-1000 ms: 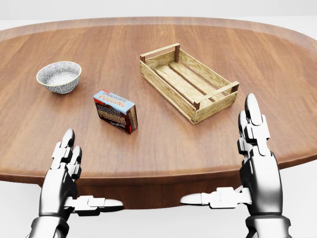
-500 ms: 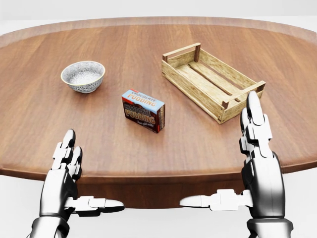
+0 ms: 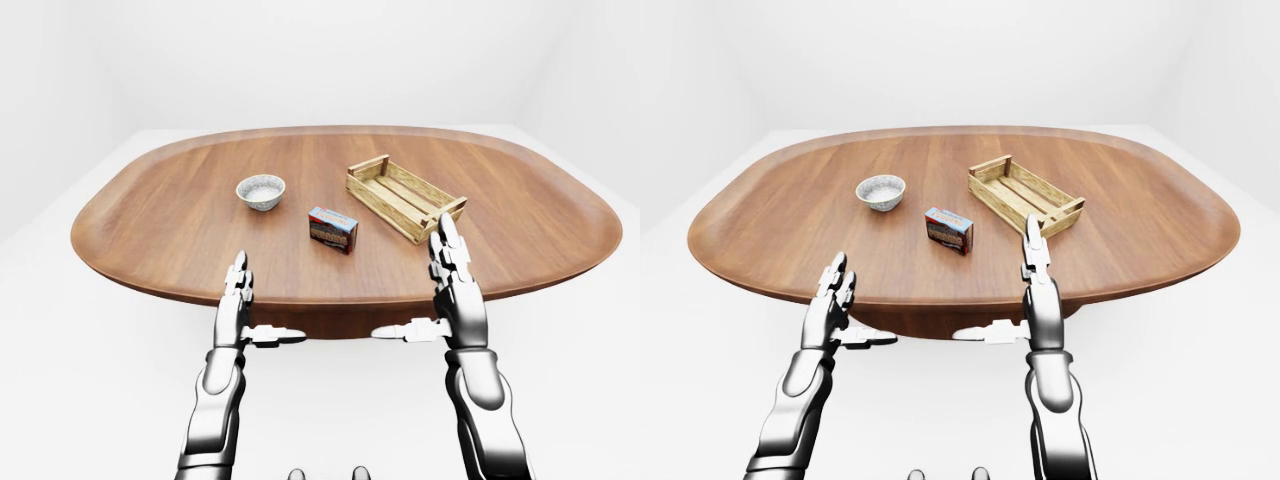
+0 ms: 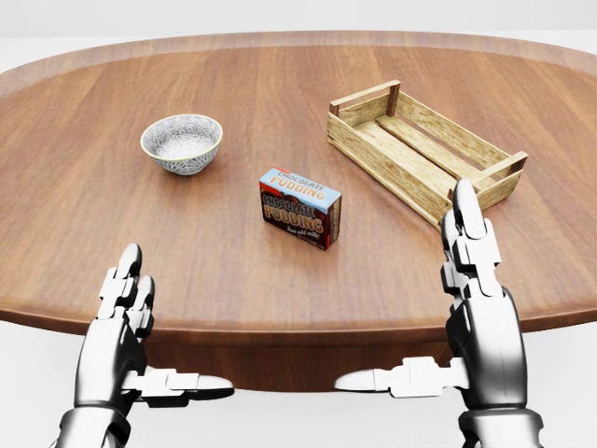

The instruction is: Pick up the chocolate pudding and put it in the tray.

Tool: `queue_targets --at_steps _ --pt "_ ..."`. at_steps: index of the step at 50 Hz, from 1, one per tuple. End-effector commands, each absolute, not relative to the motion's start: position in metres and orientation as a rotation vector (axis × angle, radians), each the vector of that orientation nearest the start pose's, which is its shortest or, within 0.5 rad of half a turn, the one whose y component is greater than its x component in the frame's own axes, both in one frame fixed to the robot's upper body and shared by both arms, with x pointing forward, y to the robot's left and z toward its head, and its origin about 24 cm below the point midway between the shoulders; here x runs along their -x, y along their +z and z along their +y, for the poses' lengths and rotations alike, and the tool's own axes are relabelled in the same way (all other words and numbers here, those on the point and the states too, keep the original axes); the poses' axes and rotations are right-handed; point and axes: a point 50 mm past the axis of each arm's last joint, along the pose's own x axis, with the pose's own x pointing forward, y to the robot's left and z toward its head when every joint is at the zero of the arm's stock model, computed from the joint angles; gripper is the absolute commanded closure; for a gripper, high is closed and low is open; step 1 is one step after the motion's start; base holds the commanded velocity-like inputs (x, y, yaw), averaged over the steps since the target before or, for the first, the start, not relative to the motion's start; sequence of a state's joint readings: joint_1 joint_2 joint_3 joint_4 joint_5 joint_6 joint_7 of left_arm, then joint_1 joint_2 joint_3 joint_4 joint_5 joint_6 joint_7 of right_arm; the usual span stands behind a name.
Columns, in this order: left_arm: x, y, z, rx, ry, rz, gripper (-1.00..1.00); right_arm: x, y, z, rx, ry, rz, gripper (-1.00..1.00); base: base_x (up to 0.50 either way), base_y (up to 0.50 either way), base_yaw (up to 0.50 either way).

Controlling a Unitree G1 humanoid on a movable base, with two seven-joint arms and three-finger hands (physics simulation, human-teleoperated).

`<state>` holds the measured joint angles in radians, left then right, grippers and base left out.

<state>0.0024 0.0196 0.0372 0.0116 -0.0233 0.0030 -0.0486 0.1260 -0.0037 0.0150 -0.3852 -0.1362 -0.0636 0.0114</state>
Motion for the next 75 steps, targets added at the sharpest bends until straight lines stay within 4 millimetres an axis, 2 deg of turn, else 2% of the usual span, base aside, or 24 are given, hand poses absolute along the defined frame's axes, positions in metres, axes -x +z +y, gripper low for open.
queue_targets --at_steps 1,23,75 --pt "-0.2528 0.0378 0.1587 0.005 -0.012 0.015 -1.00 -0.2240 0.0987 -0.1527 0.128 -0.019 -0.299 -1.00 0.00 0.00 0.00" --pt "-0.2537 0.0382 0.1588 0.008 -0.004 0.012 -1.00 -0.2253 0.1070 -0.1557 0.122 -0.036 -0.307 -1.00 0.08 -0.02 0.00" --pt "-0.2530 0.0394 0.1577 -0.012 -0.006 0.003 -1.00 -0.2237 0.1043 -0.1519 0.130 -0.014 -0.310 -1.00 0.17 -0.02 0.00"
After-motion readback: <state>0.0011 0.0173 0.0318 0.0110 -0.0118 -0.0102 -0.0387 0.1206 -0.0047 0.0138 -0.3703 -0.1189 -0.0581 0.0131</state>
